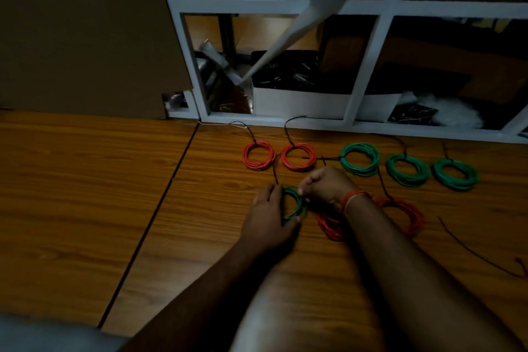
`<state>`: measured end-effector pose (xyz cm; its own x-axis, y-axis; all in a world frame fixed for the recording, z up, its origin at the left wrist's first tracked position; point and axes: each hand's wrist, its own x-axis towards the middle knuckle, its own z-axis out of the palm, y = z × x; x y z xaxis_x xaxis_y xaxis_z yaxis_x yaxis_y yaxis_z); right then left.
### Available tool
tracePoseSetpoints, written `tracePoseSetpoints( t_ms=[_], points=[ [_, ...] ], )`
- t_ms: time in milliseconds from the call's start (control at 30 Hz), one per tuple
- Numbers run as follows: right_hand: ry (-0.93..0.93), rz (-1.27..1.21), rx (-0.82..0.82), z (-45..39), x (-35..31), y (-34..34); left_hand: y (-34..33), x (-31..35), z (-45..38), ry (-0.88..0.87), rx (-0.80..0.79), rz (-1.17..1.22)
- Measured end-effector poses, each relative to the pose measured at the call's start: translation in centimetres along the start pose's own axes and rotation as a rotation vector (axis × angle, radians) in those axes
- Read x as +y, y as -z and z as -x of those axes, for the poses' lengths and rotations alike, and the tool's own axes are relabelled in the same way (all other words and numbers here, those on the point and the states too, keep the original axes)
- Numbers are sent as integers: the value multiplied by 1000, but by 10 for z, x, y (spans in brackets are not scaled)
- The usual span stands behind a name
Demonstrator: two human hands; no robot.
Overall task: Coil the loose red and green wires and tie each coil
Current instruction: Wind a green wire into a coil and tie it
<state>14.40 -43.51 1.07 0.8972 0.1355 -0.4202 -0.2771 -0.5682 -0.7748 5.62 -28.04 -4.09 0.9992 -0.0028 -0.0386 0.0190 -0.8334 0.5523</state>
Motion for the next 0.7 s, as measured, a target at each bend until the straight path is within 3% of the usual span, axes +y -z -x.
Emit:
tracePoseSetpoints(
  t_ms=[333,700],
  points=[
    [66,88,153,-14,12,-14,-5,-7,9,-51,30,-4],
    [-23,61,365,-19,16,-21,5,-12,10,-78,-1,-21]
  ],
)
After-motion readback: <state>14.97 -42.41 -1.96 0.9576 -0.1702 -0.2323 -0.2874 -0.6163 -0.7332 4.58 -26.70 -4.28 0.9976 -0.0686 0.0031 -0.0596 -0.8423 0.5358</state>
